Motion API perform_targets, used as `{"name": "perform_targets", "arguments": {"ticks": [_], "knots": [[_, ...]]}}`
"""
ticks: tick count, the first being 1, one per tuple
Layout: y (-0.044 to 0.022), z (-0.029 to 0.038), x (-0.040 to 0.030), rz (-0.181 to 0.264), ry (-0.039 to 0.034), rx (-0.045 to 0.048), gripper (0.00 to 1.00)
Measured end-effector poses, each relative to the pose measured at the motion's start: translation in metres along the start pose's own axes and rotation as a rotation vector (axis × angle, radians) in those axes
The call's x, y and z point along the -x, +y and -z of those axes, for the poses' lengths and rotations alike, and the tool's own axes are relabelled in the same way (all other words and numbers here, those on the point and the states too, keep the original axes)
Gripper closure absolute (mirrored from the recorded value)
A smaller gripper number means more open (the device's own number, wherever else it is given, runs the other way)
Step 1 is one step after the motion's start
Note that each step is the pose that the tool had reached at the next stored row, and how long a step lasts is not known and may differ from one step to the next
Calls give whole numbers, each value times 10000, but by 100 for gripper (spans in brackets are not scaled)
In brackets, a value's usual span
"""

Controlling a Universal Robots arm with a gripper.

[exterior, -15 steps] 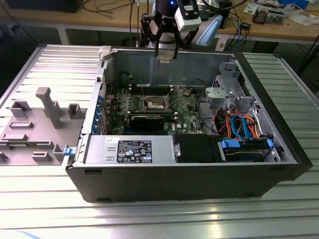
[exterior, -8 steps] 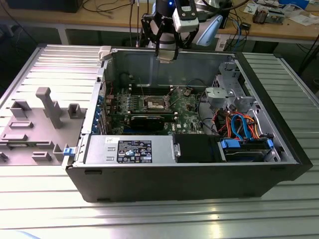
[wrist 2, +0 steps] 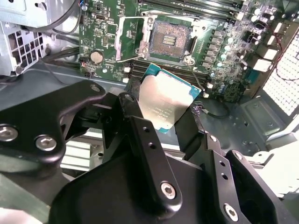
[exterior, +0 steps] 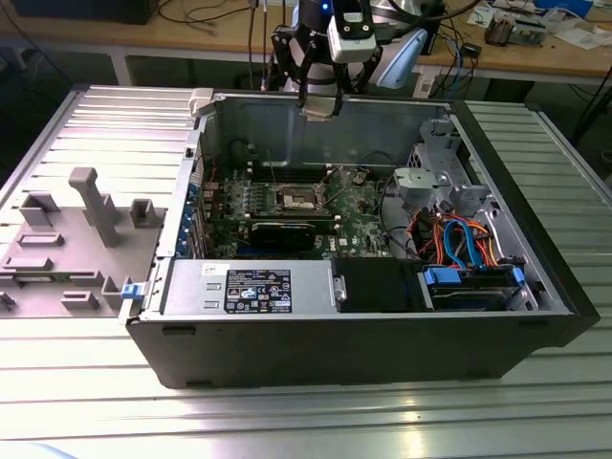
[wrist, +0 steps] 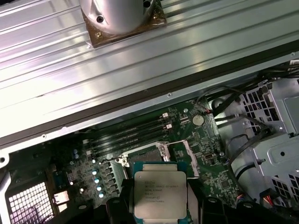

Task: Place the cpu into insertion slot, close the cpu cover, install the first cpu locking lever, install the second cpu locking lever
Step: 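Place the cpu into insertion slot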

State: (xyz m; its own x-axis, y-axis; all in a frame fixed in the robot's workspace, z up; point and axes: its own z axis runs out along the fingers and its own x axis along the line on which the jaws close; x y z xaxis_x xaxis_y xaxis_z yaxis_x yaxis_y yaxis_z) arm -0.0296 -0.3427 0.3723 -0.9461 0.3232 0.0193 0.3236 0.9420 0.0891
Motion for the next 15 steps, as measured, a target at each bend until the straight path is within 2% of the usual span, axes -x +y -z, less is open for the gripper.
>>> {"name": "perform_targets", "arguments": {"ticks": [15], "knots": [[0, 0, 0, -126, -11, 3, 46]]}}
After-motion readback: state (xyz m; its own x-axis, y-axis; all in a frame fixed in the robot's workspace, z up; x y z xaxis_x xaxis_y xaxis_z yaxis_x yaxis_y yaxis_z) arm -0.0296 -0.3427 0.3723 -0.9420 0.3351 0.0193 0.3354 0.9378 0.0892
